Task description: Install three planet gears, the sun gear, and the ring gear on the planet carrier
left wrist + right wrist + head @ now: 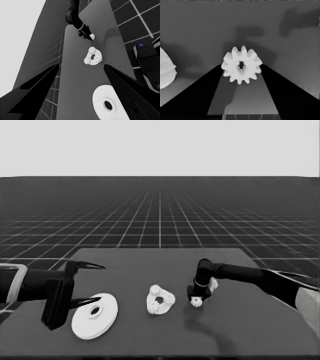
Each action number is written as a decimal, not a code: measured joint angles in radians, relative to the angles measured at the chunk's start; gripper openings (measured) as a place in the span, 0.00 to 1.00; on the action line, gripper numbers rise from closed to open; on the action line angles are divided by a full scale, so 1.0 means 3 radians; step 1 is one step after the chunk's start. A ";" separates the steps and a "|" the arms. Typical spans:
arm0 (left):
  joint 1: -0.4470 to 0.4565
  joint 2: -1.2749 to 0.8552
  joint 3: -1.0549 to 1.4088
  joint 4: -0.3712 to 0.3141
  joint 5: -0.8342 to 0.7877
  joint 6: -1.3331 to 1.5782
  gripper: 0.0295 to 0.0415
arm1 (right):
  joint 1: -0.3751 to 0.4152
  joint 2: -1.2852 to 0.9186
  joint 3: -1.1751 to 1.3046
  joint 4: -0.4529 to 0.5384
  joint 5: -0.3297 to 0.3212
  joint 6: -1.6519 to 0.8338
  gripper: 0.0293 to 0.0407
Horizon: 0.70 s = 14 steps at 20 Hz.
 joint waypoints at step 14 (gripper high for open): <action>0.0000 0.0000 0.0000 0.0000 0.0000 0.0000 0.75 | 0.0665 -0.0152 0.0423 0.0590 -0.0320 0.0198 0.15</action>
